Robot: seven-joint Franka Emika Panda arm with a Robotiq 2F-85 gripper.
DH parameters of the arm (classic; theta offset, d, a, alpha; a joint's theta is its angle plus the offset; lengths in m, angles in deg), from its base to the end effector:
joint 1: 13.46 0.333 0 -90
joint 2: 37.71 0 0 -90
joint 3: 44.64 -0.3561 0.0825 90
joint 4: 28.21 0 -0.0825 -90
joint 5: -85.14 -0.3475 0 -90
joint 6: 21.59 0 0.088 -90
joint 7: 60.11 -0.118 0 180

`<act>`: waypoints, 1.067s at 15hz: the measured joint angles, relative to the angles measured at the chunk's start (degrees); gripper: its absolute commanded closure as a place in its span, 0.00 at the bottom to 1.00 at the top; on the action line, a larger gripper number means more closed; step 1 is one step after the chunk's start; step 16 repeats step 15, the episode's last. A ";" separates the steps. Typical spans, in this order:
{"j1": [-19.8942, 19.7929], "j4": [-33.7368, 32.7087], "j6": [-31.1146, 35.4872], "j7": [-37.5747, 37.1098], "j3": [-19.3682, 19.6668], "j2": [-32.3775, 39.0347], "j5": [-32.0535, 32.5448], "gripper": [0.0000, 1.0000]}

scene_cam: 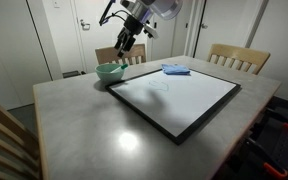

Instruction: Take the marker out of the bowl and use it to write on the board

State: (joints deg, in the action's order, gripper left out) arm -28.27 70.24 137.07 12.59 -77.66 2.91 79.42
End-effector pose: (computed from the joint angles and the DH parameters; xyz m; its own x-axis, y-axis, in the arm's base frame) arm 0.6961 0.1420 0.3194 0.1715 0.8457 0.5054 0.9258 -0.3137 0.2107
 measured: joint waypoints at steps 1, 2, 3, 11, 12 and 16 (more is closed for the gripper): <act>0.01 0.08 -3.22 -0.81 -0.37 -1.50 -1.15 0.00; 0.11 0.12 -6.53 -1.69 -0.48 -3.07 -2.48 0.00; 0.29 0.20 -9.62 -2.79 -0.35 -4.69 -3.68 0.00; 4.84 1.24 -23.84 -6.04 6.49 -14.24 -12.02 0.00; 5.49 1.34 -24.77 -6.04 7.44 -14.77 -12.77 0.00; 7.09 1.39 -27.03 -6.01 9.84 -15.32 -14.37 0.00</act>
